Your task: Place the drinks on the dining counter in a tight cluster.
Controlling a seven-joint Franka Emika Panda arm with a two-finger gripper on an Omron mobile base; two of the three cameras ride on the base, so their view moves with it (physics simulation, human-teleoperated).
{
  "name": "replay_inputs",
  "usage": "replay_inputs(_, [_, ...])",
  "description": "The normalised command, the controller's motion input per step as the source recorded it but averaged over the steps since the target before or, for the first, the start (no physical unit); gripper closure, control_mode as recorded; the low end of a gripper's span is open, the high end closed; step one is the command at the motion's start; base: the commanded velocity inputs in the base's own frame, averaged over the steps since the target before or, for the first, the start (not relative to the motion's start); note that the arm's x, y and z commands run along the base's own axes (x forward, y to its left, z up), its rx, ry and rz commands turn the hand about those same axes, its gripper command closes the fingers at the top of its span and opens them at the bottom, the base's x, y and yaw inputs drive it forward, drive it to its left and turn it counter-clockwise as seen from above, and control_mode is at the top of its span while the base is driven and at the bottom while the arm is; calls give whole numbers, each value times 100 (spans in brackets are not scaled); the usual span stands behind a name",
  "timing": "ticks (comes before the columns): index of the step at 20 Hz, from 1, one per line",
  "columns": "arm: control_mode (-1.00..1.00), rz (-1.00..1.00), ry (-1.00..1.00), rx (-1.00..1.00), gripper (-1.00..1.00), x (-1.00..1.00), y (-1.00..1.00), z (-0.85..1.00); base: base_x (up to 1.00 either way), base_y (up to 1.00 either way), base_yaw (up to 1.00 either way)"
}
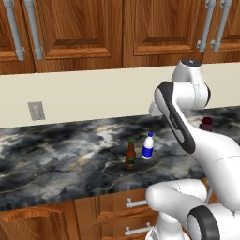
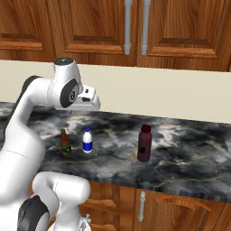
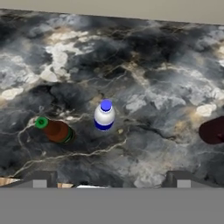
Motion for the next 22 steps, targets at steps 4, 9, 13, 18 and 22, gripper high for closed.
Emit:
replay_inputs(4, [-100, 0, -1, 2, -100, 3, 2, -24, 0, 0, 0])
replay_inputs(9, [-100, 0, 0, 0, -100, 3, 13, -14, 0, 0, 0])
replay_inputs(13, [-100, 0, 0, 0, -100, 3, 21, -18, 0, 0, 0])
replay_inputs(18, [-100, 0, 0, 0, -100, 9, 12, -22, 0, 0, 0])
replay_inputs(22, [-100, -4, 0, 0, -100, 2, 0, -26, 0, 0, 0])
